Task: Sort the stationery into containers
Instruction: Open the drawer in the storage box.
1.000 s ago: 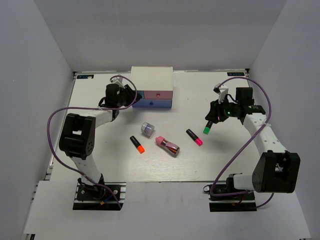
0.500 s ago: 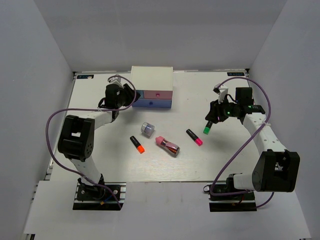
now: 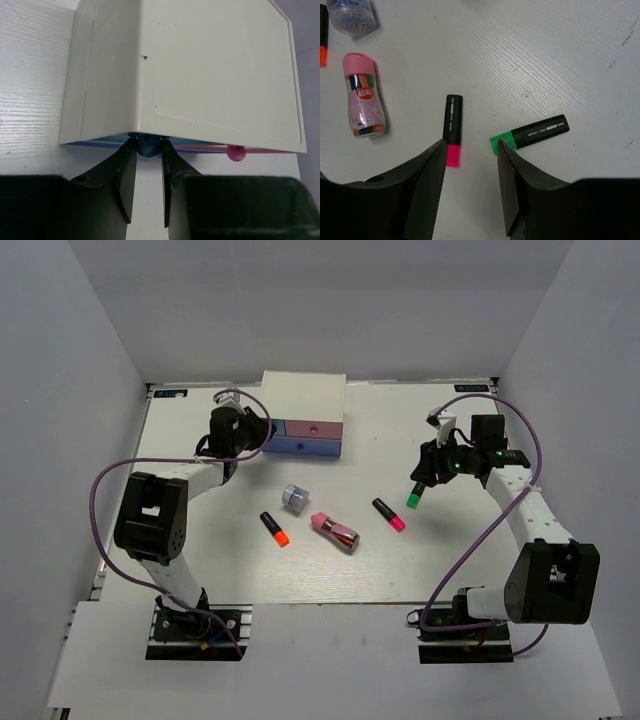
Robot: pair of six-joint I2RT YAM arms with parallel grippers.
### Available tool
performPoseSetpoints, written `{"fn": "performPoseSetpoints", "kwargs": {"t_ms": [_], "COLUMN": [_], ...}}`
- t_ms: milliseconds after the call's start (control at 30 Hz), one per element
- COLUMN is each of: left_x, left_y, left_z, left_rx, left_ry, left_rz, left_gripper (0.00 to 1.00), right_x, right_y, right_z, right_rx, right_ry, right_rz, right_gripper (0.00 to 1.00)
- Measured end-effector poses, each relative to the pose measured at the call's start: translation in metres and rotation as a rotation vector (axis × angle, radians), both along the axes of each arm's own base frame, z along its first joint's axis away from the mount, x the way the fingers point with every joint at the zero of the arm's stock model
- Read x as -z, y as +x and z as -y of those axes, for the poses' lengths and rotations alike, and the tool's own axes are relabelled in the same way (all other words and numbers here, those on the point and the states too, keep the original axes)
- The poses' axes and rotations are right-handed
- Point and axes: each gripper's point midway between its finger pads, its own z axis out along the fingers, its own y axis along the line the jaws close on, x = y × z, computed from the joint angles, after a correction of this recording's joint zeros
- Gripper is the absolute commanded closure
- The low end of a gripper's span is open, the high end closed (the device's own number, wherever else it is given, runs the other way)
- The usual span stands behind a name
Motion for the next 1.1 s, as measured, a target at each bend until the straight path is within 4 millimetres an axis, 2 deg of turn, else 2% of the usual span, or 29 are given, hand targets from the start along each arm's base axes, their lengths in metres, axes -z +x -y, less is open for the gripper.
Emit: {"fn": "performPoseSetpoints", "kwargs": {"t_ms": [200,300,833,900,967,1000,1100], "left_x": [0.000,0.000,0.006,0.006,0.007,0.007,0.012], "left_y": [-0.001,-0.006,-0.088,-0.096,-0.102,-0.103,-0.109], "left_z": [0.002,0.002,-0.001,-0.002,-0.003,-0.003,-0.003], "left_rx": [0.010,0.017,0.100,0.103,0.106,0.110,0.123], "left_ry": [-0.004,-0.008,0.006,0.007,0.010,0.016,0.030], "left_rz": [-0.001,0.002,-0.011,-0.009,-0.012,-0.010,-0.035], "left_gripper": [0.85,0.85,0.88,0.76,0.53,0.35,0.24], "right_x": [0.000,0.000,-0.001,-0.002,-0.003,-0.003,-0.004], "right_y": [0.000,0.000,-0.001,-0.002,-0.003,-0.003,-0.008], "right_z": [0.000,0.000,-0.003,-0.004,-0.006,-0.007,-0.013], "right_rx": [0.000,0.000,-0.013,-0.018,-0.028,-0.037,-0.080], "right_ry": [0.000,0.000,0.015,0.022,0.029,0.034,0.046], "right_rz": [0.000,0.000,-0.001,-0.002,0.000,0.001,0.006], "right_gripper": [0.49,0.49,0.48,0.45,0.41,0.39,0.32]}}
